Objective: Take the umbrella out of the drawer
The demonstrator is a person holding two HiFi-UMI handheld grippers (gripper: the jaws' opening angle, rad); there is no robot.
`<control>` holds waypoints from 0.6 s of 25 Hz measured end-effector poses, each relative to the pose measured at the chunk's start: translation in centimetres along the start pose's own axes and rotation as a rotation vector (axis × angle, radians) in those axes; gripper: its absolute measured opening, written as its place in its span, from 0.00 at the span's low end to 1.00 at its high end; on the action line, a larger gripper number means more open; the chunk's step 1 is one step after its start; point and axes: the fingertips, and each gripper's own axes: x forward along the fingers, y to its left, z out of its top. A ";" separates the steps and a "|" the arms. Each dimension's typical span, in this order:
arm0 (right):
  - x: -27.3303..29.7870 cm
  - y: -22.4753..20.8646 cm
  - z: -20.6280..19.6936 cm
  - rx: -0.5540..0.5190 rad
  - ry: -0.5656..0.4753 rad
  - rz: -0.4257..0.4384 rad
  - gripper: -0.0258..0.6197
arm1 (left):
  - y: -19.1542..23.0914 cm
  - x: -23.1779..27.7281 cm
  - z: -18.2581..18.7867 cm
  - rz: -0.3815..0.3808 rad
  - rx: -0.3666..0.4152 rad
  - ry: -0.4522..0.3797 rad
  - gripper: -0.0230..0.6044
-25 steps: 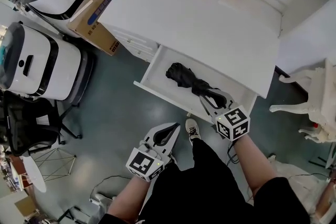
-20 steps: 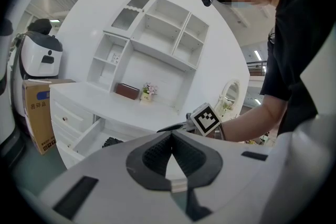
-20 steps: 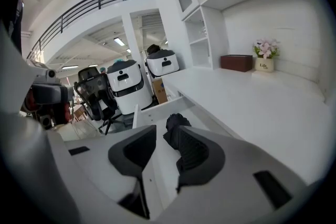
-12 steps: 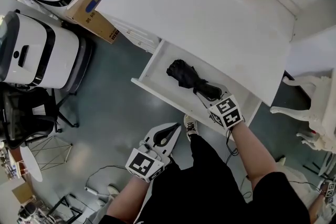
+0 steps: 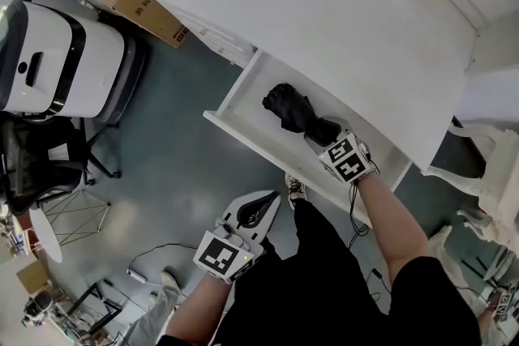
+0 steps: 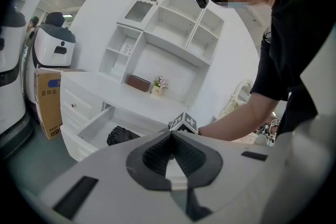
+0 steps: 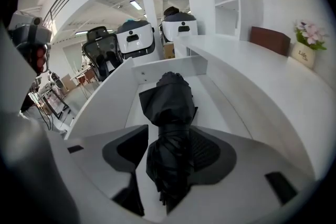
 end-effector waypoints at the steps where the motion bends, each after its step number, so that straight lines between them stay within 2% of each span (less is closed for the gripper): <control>1: 0.3 -0.1 -0.1 -0.013 0.011 0.001 0.38 | 0.0 0.0 -0.1 0.003 -0.003 0.004 0.04; 9: 2.2 -0.6 -0.8 -0.135 0.083 0.017 0.41 | 0.0 0.3 -1.0 0.028 -0.016 0.020 0.04; 15: 3.6 -0.5 -1.1 -0.147 0.128 0.050 0.43 | 0.2 0.2 -1.5 0.058 -0.045 0.026 0.04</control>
